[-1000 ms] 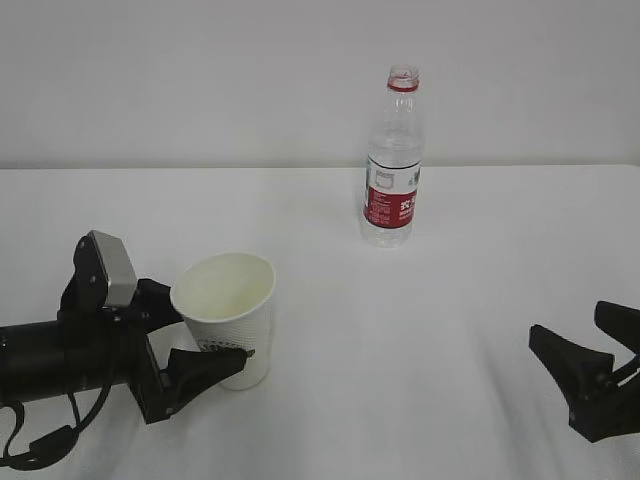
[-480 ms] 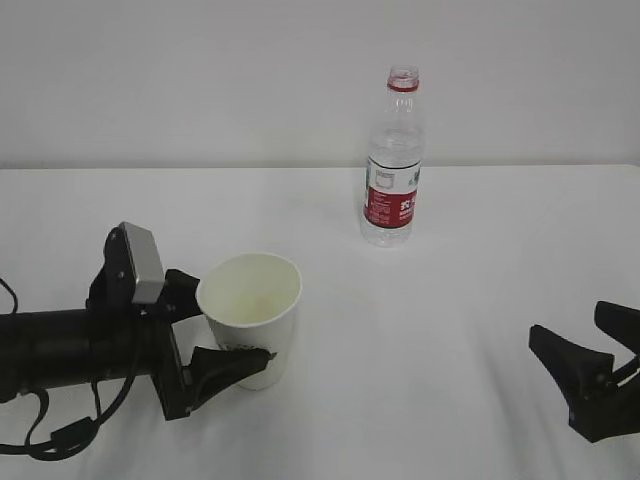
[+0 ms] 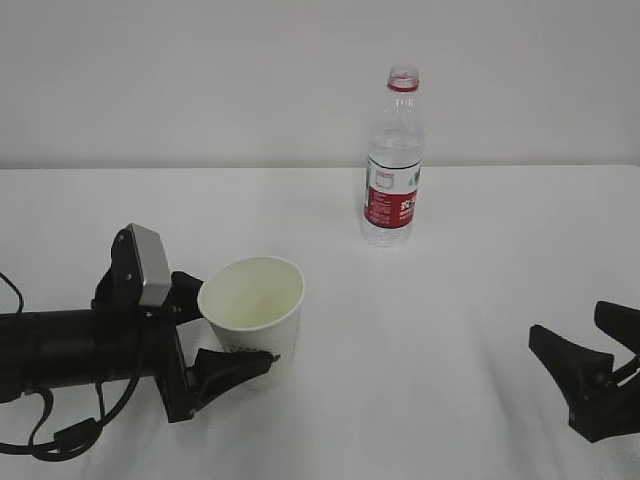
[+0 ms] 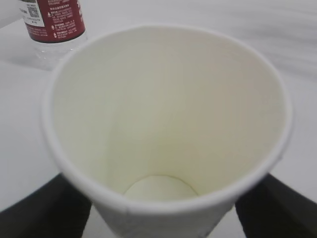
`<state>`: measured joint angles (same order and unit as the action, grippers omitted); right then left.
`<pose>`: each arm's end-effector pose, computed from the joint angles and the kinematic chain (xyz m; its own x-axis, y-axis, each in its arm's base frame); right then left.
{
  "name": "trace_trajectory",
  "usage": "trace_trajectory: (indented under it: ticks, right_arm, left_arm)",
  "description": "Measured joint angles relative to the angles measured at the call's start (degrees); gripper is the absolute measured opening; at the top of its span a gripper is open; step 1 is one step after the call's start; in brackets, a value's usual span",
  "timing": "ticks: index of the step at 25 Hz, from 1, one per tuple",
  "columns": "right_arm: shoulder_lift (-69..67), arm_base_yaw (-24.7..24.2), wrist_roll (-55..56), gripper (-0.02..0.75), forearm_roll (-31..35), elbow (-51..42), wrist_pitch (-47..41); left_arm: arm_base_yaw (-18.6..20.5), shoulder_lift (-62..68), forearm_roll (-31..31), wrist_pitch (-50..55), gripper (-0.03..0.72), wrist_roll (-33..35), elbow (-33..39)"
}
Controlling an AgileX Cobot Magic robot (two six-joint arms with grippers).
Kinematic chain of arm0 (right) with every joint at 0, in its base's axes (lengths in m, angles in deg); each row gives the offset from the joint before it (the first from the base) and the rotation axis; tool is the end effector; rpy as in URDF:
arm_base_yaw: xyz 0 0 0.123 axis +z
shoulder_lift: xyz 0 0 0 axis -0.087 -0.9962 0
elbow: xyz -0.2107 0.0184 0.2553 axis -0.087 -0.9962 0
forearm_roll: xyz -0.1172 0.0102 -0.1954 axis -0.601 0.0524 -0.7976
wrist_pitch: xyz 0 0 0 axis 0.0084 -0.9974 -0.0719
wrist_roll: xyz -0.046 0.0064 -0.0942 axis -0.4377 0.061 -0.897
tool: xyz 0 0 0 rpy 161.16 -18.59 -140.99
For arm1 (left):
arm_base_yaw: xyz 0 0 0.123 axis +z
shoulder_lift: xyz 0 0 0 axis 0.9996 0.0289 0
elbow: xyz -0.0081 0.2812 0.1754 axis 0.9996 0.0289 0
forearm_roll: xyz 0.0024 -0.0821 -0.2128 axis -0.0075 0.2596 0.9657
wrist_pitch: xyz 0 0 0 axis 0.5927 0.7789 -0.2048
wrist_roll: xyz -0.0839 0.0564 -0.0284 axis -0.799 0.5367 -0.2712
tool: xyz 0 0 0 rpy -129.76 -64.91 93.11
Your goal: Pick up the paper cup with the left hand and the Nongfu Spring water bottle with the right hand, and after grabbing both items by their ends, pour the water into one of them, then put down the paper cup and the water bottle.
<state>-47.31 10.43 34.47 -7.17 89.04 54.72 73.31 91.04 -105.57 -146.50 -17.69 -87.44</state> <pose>0.1795 0.0403 0.1918 -0.3135 -0.1300 -0.9406 -0.3323 0.9430 -0.0195 0.2829 -0.1539 0.1481 -0.1505 0.3011 -0.9416 0.9029 0.4297 -0.0069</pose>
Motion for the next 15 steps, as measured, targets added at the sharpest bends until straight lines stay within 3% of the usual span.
trace_trajectory:
  ticks: [5,15]
  right_arm:
    - [0.0,0.0,0.0,0.587,0.0,0.0,0.0]
    - [0.0,0.0,0.0,0.587,0.0,0.0,0.0]
  left_arm:
    - [0.0,0.0,0.0,0.0,0.55,0.0,0.0]
    - [0.0,0.0,1.13,-0.11,0.533,-0.59,0.0]
